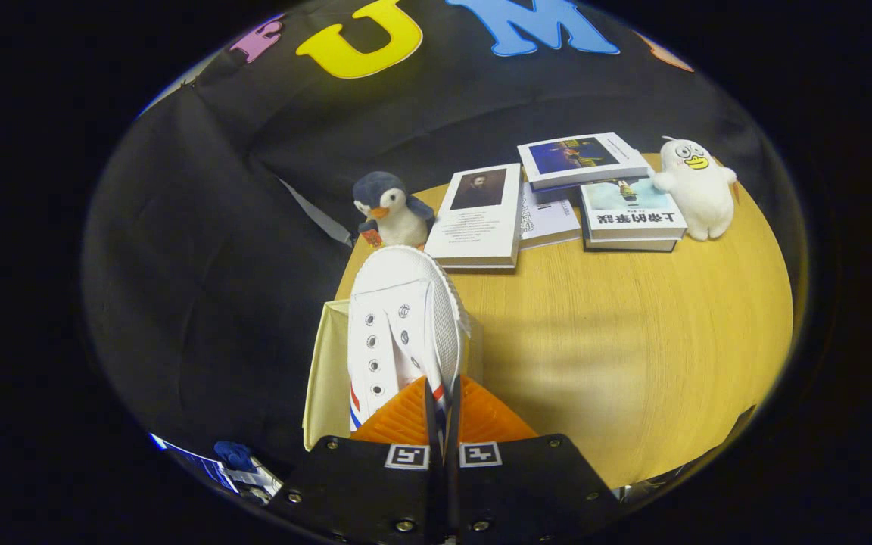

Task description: Open the storage box then place both shoes into the box .Put the left shoe in first, then the right shoe, with the right side of both shoes facing outward in a uniform manner.

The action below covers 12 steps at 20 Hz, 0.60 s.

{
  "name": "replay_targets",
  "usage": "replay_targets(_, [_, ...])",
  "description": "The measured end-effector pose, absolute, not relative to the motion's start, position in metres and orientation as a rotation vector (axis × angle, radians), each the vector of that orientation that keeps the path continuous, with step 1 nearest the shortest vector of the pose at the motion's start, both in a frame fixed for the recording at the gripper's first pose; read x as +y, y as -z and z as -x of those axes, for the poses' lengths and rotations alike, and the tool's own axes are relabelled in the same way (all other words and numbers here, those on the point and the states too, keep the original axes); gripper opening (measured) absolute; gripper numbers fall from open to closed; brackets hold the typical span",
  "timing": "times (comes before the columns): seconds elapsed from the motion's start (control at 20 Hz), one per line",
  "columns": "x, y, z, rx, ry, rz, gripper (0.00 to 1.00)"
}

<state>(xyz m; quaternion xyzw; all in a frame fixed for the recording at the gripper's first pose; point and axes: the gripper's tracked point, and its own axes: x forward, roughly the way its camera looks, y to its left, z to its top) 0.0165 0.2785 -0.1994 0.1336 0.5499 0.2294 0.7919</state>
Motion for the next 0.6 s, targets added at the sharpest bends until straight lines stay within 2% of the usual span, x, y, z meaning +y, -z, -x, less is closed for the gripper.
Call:
replay_targets(0.5, [0.333, 0.237, 0.002, 1.241, -0.519, -0.203, 0.01])
replay_targets(0.55, [0.34, 0.232, 0.0, 1.213, -0.532, -0.226, 0.07])
replay_targets(0.6, [0.345, 0.231, -0.009, 1.169, -0.522, -0.237, 0.34])
